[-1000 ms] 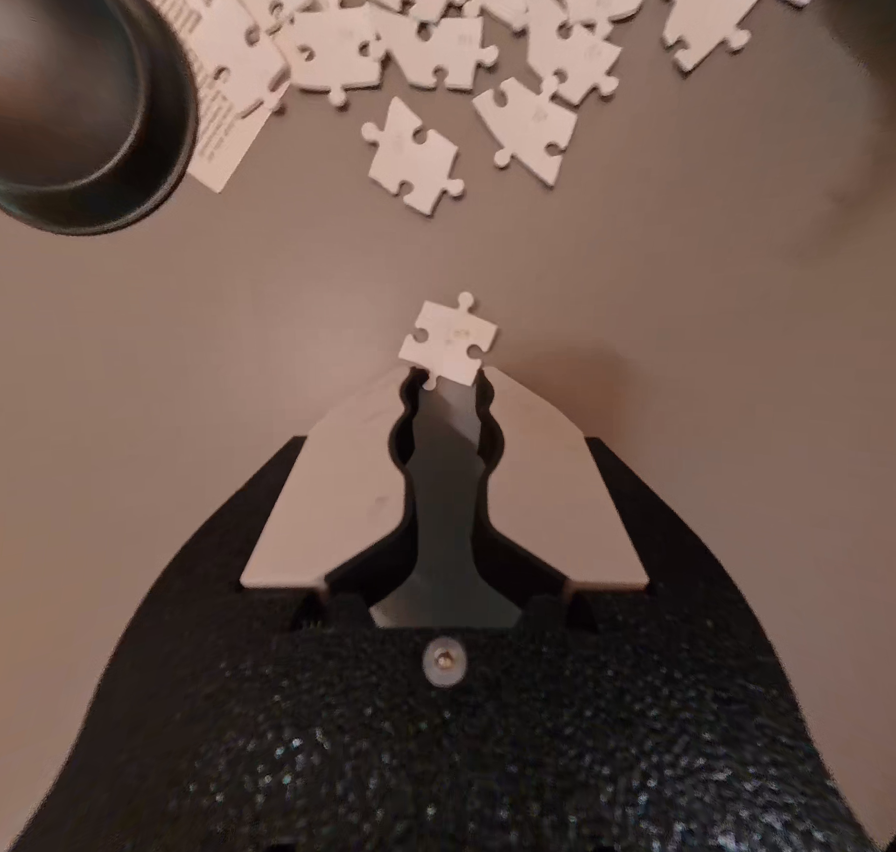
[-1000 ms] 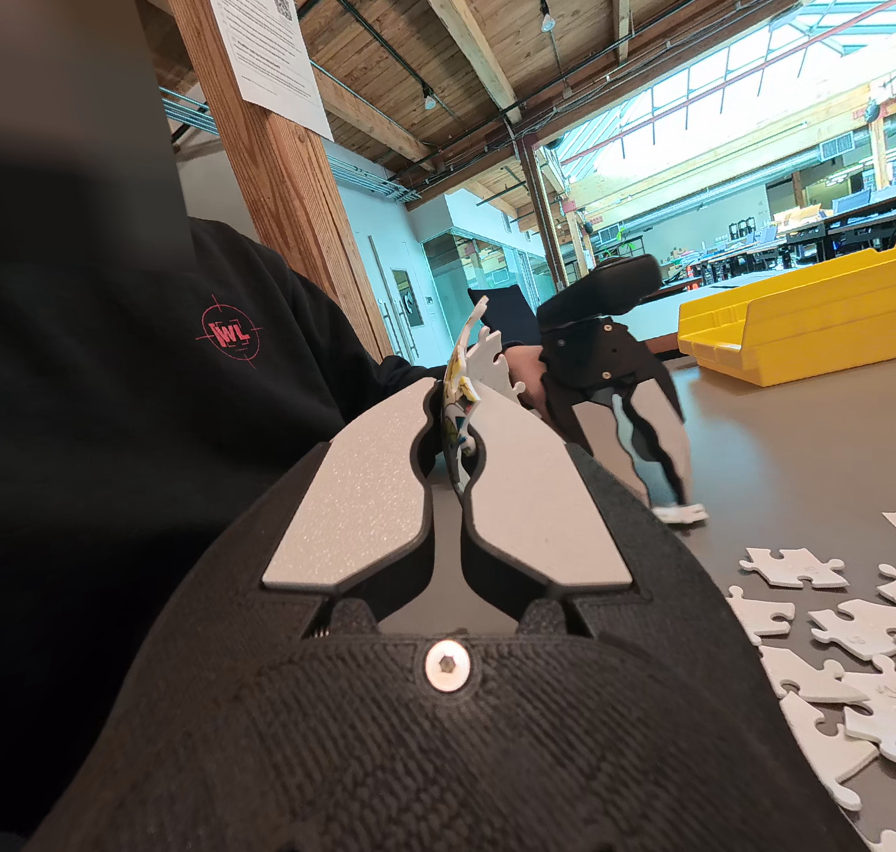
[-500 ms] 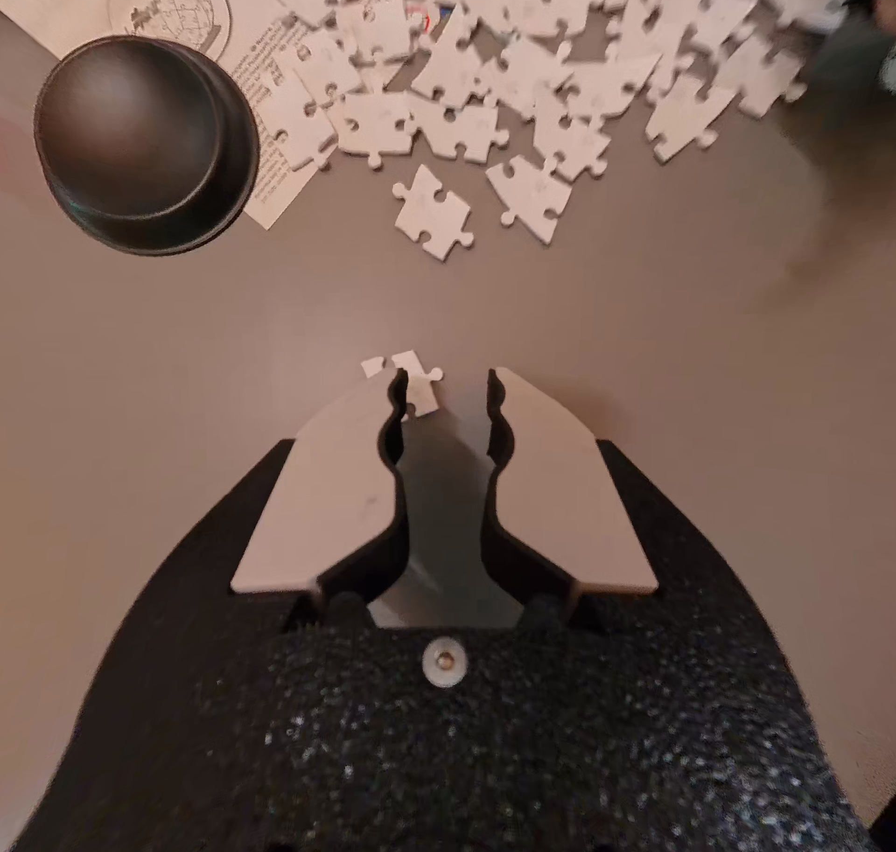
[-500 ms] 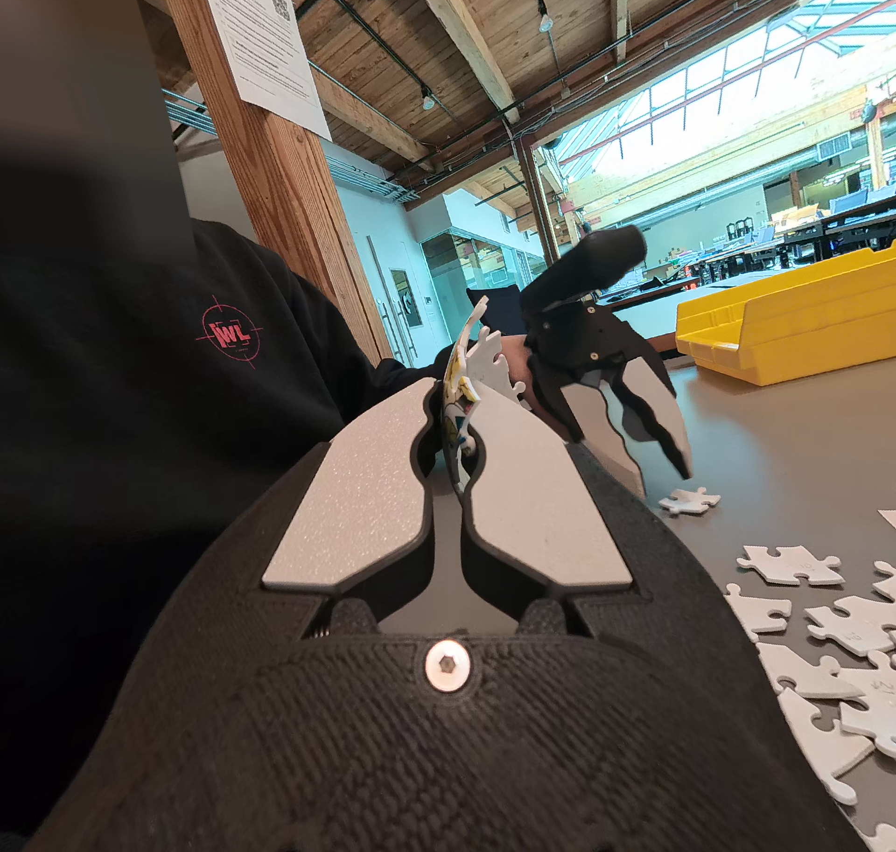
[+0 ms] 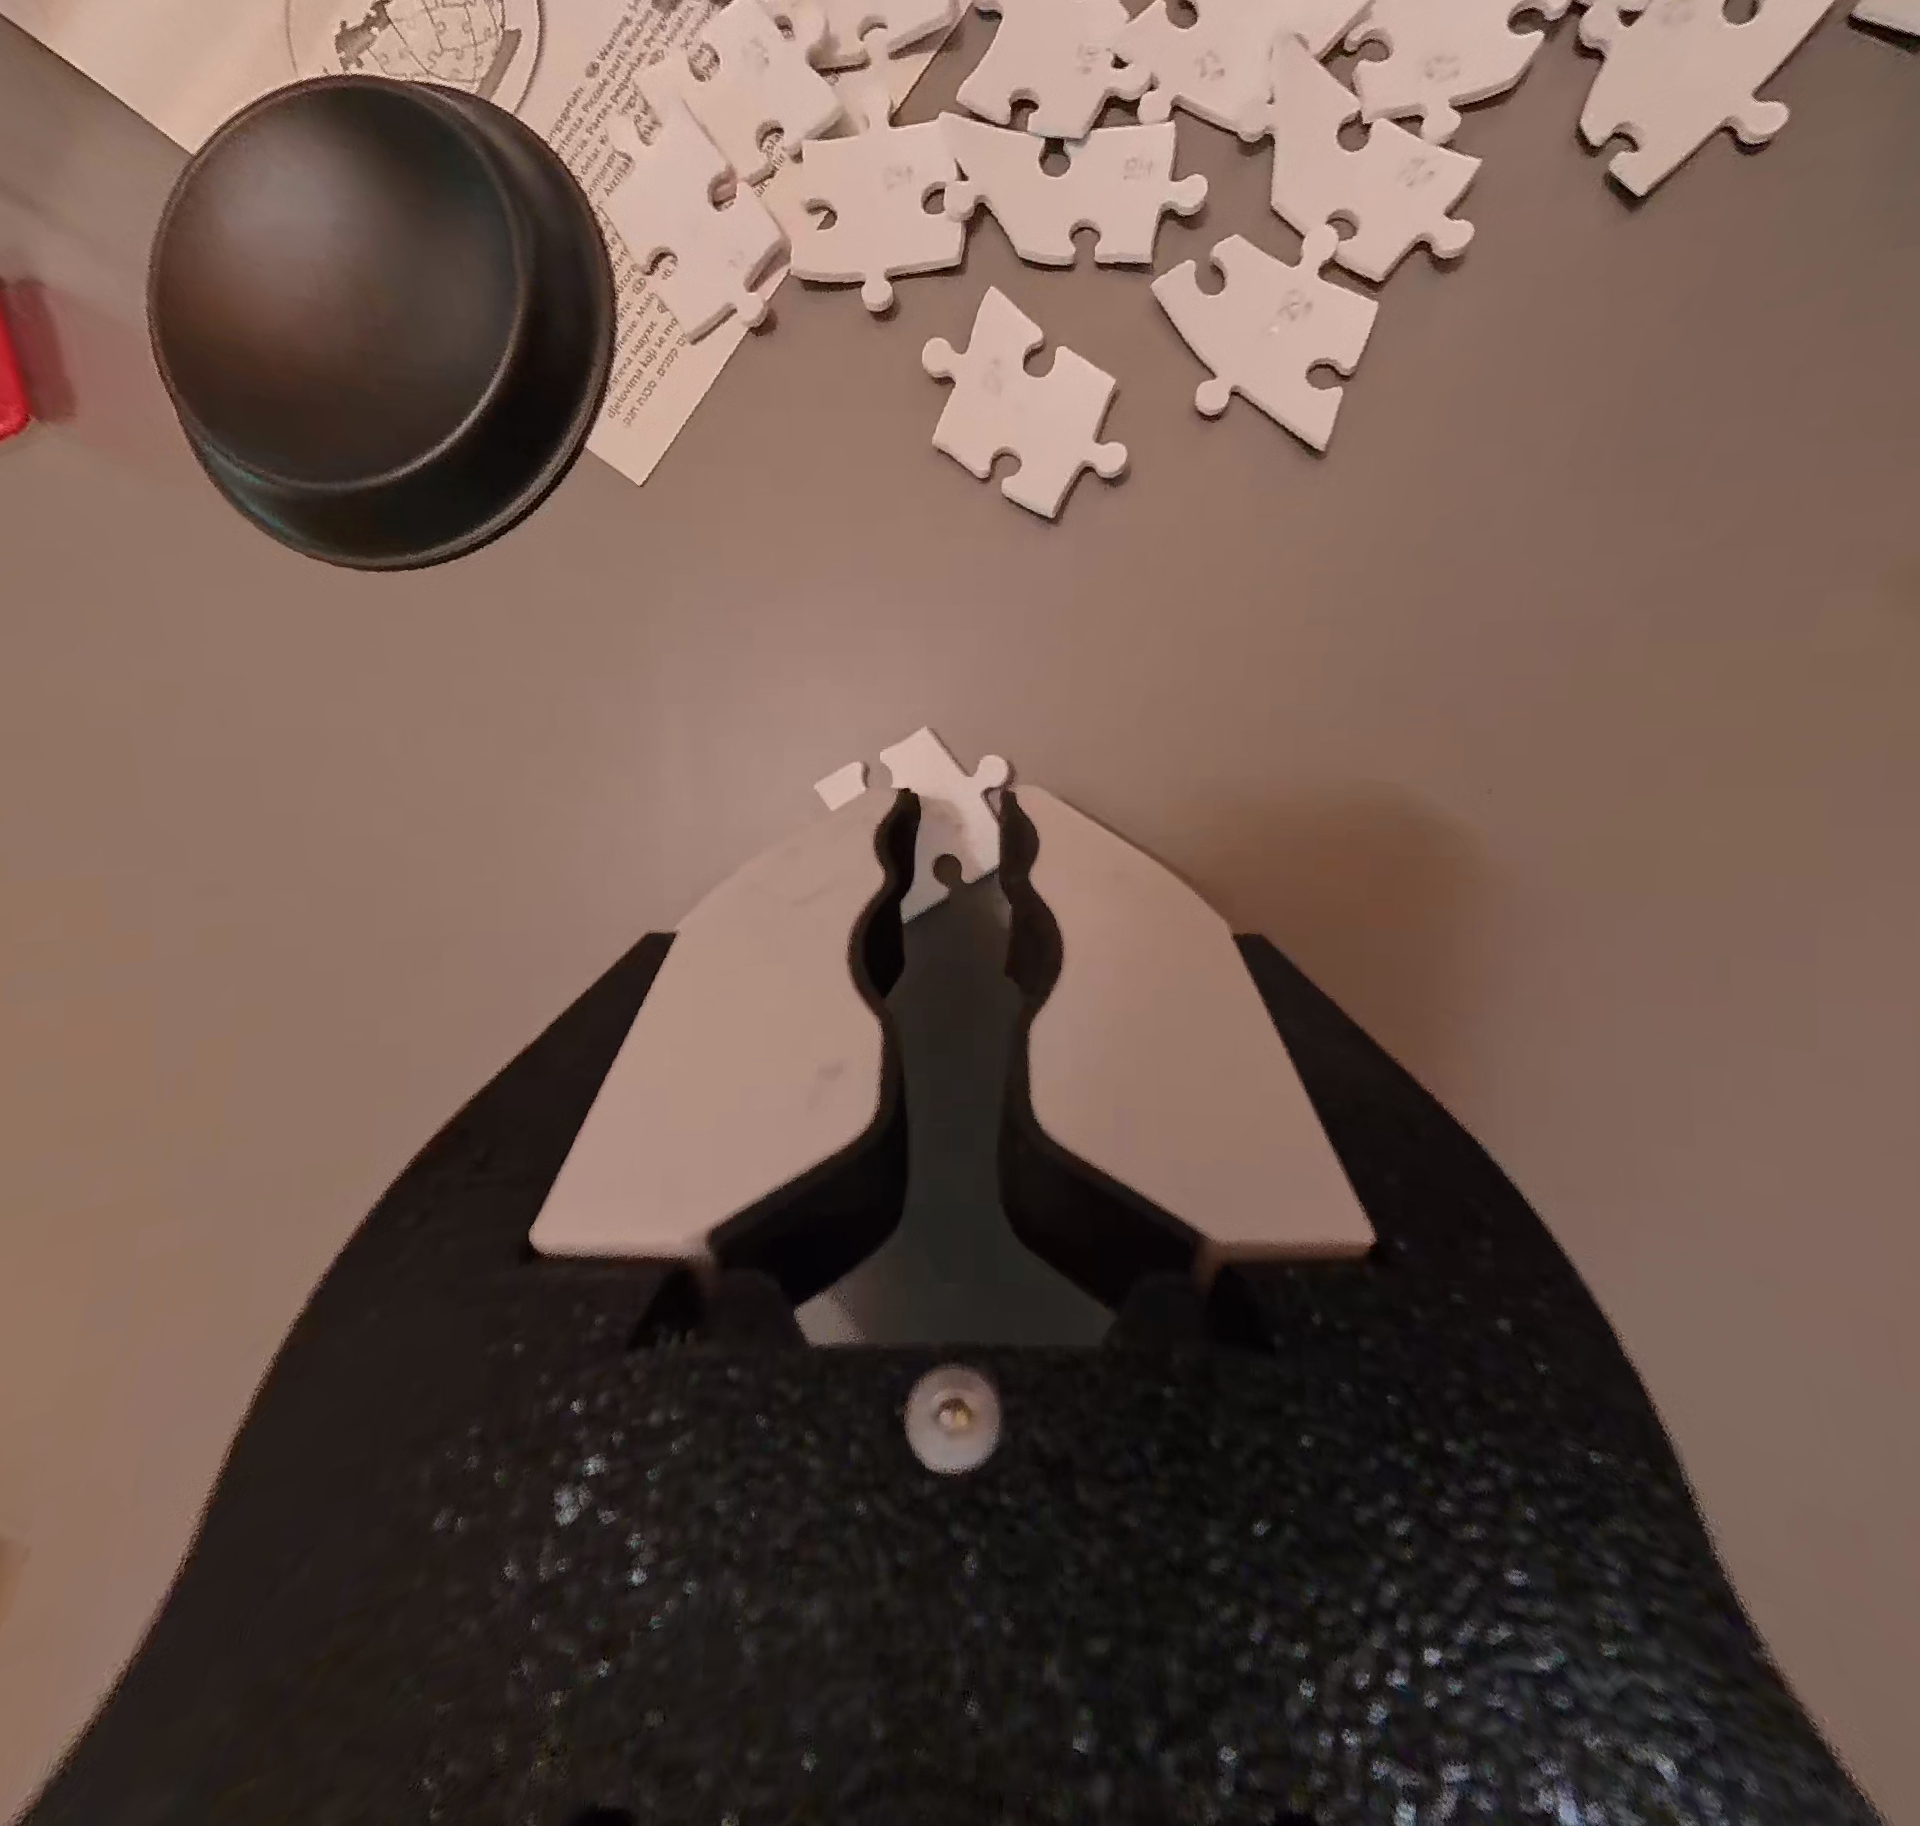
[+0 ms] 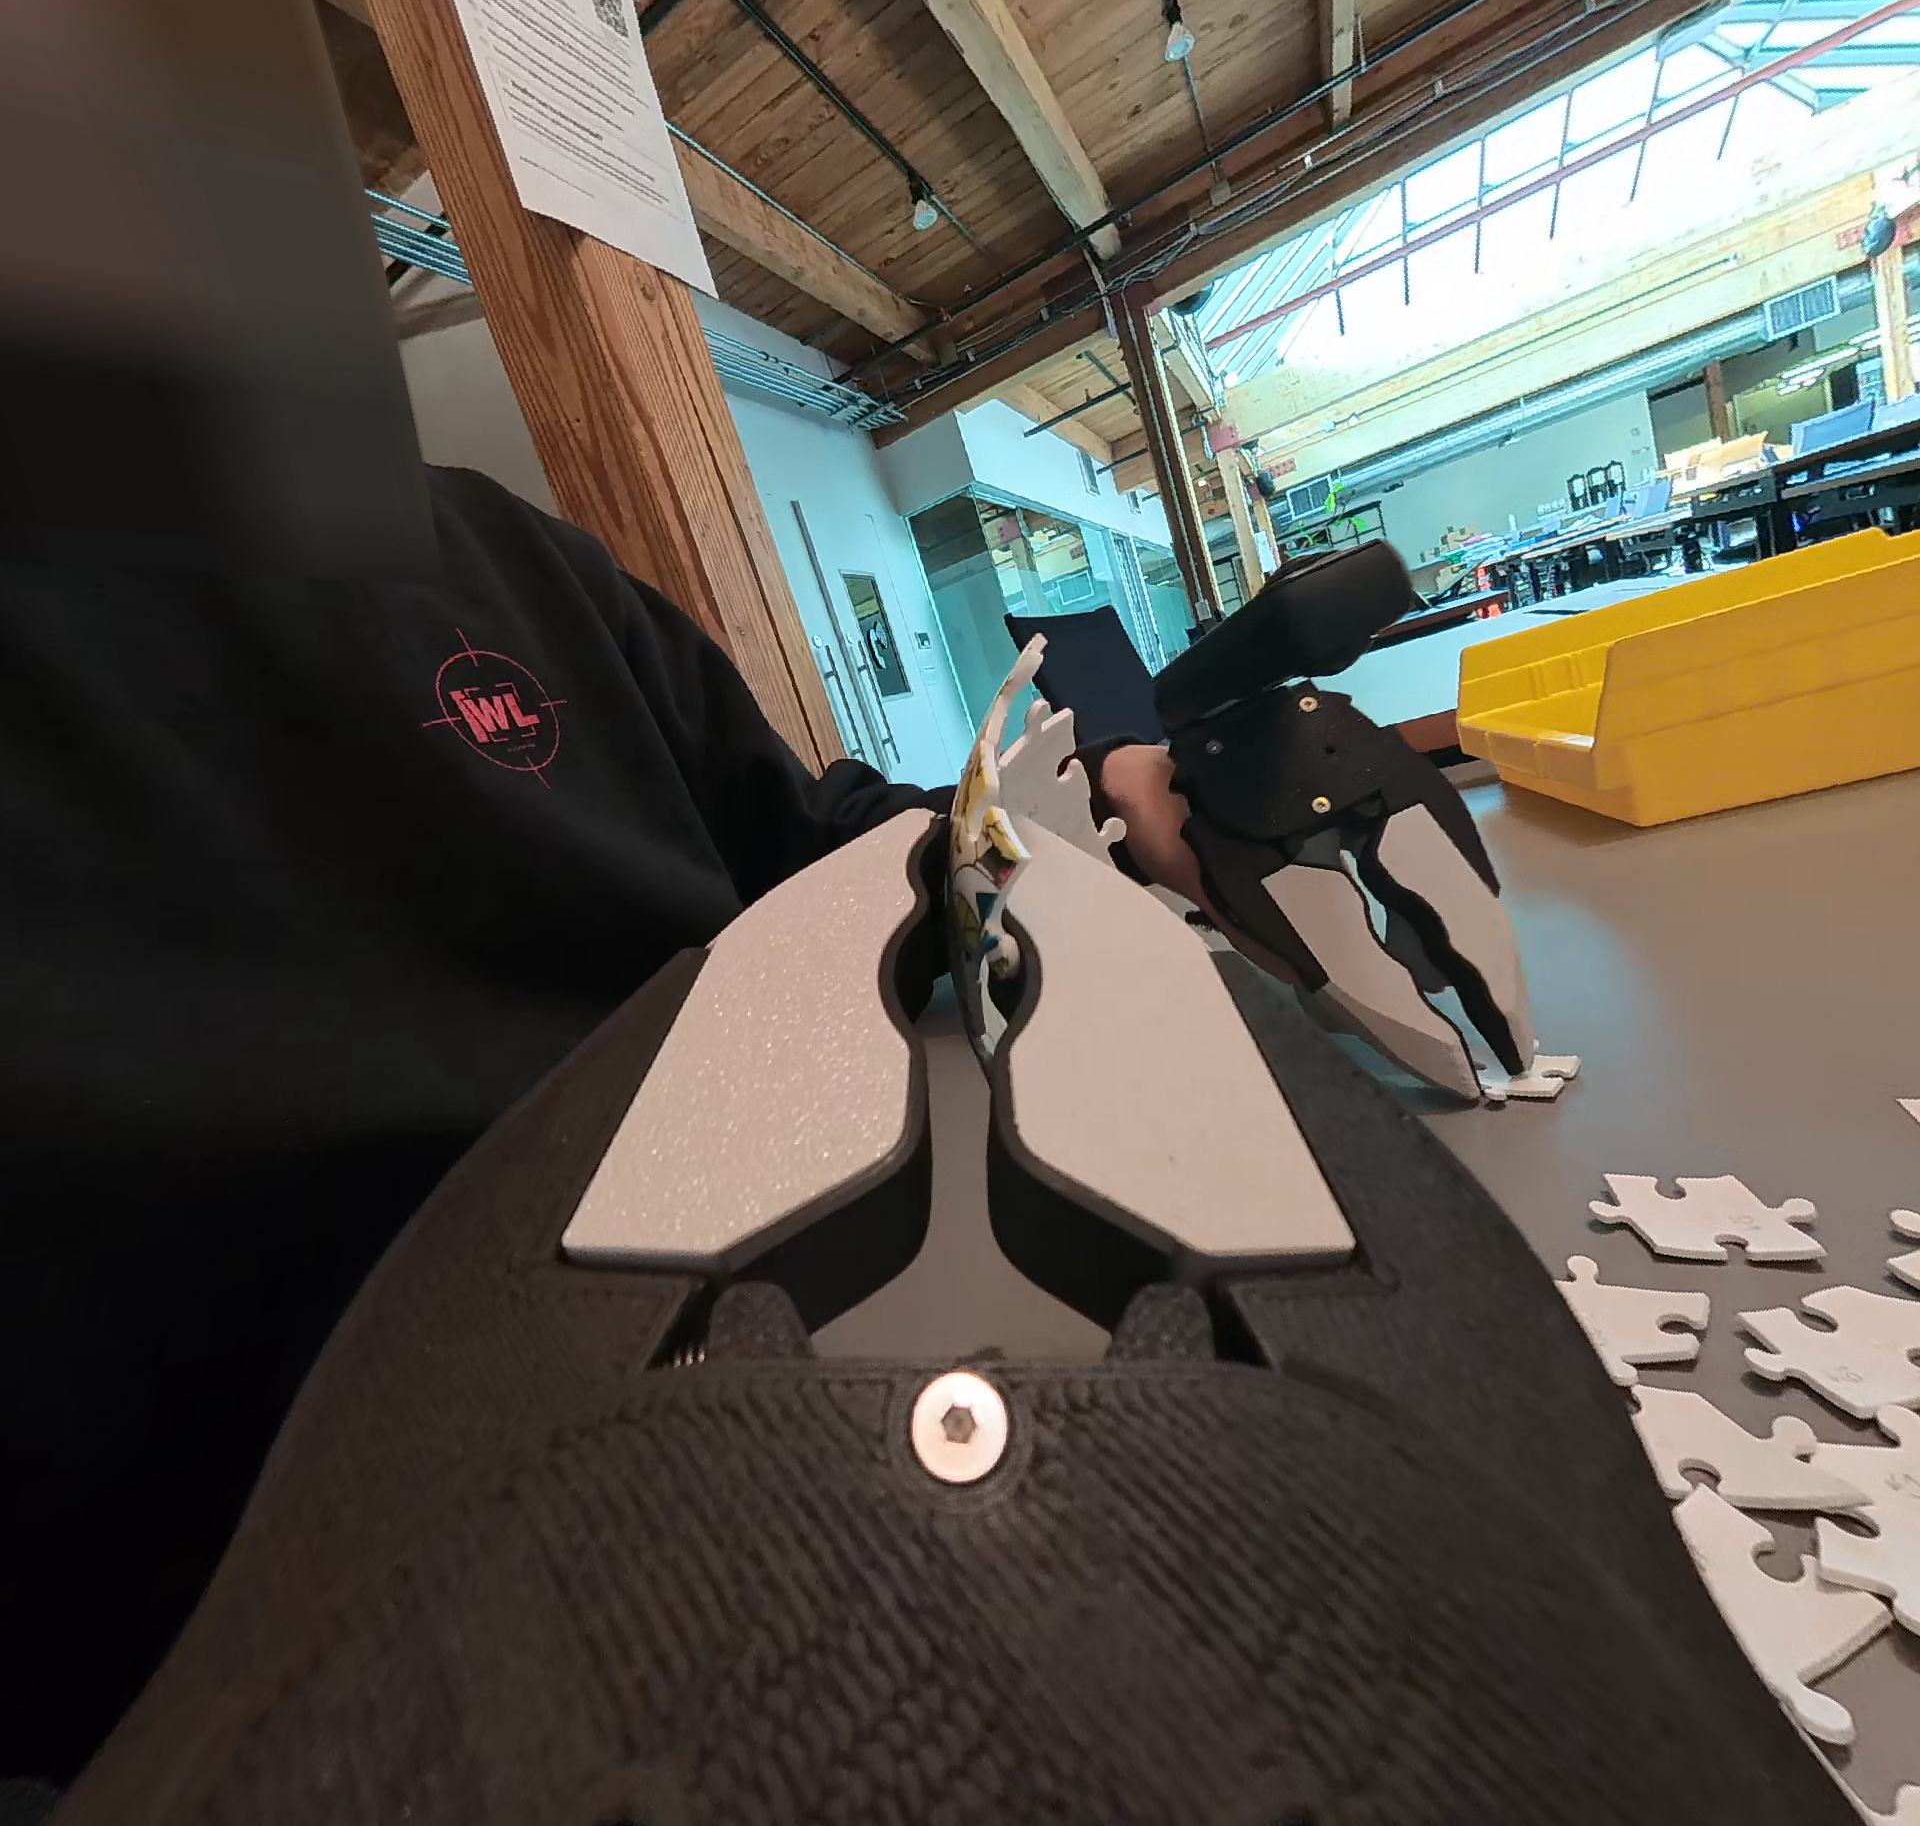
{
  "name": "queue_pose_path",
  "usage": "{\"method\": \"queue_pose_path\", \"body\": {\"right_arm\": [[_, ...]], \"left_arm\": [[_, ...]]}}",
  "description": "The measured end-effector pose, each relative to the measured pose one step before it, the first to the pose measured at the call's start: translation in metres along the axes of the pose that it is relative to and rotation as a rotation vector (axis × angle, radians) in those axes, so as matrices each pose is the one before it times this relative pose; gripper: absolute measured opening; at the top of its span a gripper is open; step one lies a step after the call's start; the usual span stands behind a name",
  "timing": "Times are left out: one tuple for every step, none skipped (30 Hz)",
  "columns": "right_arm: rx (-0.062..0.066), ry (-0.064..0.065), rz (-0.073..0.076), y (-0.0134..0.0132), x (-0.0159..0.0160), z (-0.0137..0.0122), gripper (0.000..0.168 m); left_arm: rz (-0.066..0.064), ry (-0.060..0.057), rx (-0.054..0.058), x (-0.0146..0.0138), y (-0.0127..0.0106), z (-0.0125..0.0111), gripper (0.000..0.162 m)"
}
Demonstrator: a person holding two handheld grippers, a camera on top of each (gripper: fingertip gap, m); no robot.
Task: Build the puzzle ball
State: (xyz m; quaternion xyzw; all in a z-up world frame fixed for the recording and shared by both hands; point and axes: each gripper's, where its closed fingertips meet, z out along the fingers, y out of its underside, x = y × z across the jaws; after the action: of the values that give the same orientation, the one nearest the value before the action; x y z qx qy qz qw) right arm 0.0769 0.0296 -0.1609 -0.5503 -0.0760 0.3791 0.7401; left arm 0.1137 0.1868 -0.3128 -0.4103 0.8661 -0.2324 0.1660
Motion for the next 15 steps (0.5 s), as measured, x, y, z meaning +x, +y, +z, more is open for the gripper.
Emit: {"method": "queue_pose_path", "body": {"right_arm": [[0.0006, 0.0001, 0.0006, 0.0, 0.0, 0.00001, 0.005], [-0.0003, -0.0008, -0.0002, 0.00011, -0.00003, 0.00018, 0.005], [-0.0015, -0.0007, -0.0002, 0.00028, -0.00013, 0.00032, 0.005], [-0.0016, -0.0006, -0.0004, 0.00029, -0.00016, 0.00023, 0.005], [-0.0007, -0.0006, -0.0008, 0.00007, -0.00022, 0.00026, 0.005], [0.0002, -0.0007, -0.0003, 0.00003, -0.00008, 0.00015, 0.005], [0.0008, -0.0002, 0.0002, -0.0001, -0.00004, 0.00006, 0.005], [0.001, -0.0002, 0.0001, -0.00019, -0.00003, -0.00006, 0.005], [0.001, -0.0001, -0.0005, -0.00032, -0.00017, -0.00001, 0.005], [0.0002, 0.0004, -0.0013, -0.00024, -0.00011, -0.00013, 0.005], [0.0005, -0.0002, -0.002, -0.00041, -0.00033, -0.00006, 0.005], [0.0006, 0.0001, -0.002, -0.00034, -0.00027, -0.00009, 0.005], [0.001, 0.0005, -0.0015, -0.0005, -0.00017, -0.00024, 0.005], [0.0021, 0.0004, -0.0013, -0.00054, -0.0001, -0.00013, 0.005], [0.0013, 0.0004, -0.0002, -0.00028, 0.00008, -0.00017, 0.005]], "left_arm": [[0.008, -0.0072, 0.0093, 0.00067, -0.00033, 0.00019, 0.012], [0.0138, -0.0091, 0.0108, 0.0006, -0.00061, 0.00034, 0.009], [0.0154, -0.0093, 0.0086, 0.0007, -0.00036, 0.00024, 0.007], [0.0182, -0.0088, 0.0068, 0.00093, -0.0004, 0.00004, 0.004], [0.019, -0.0135, 0.007, 0.00036, -0.00033, 0.00013, 0.0], [0.0168, -0.0154, 0.0055, -0.00013, -0.00001, 0.00005, 0.0], [0.0168, -0.0147, 0.0051, -0.0003, 0.00005, 0.00012, 0.0], [0.0223, -0.0163, 0.0066, -0.00059, 0.0, 0.00018, 0.0], [0.0313, -0.0172, 0.0101, -0.00045, 0.00001, 0.00008, 0.0], [0.0424, -0.0178, 0.0141, -0.00008, -0.00014, -0.00018, 0.0], [0.0411, -0.0196, 0.0122, -0.00019, 0.00029, -0.00047, 0.0], [0.0262, -0.0152, 0.0047, 0.00015, 0.00072, -0.00099, 0.0], [0.0155, -0.0122, 0.0081, 0.00007, -0.00028, -0.00144, 0.0], [0.0069, -0.0245, 0.023, -0.00159, -0.0027, -0.00185, 0.0], [-0.0003, -0.0353, 0.0274, -0.00314, -0.00369, -0.00205, 0.002]]}}
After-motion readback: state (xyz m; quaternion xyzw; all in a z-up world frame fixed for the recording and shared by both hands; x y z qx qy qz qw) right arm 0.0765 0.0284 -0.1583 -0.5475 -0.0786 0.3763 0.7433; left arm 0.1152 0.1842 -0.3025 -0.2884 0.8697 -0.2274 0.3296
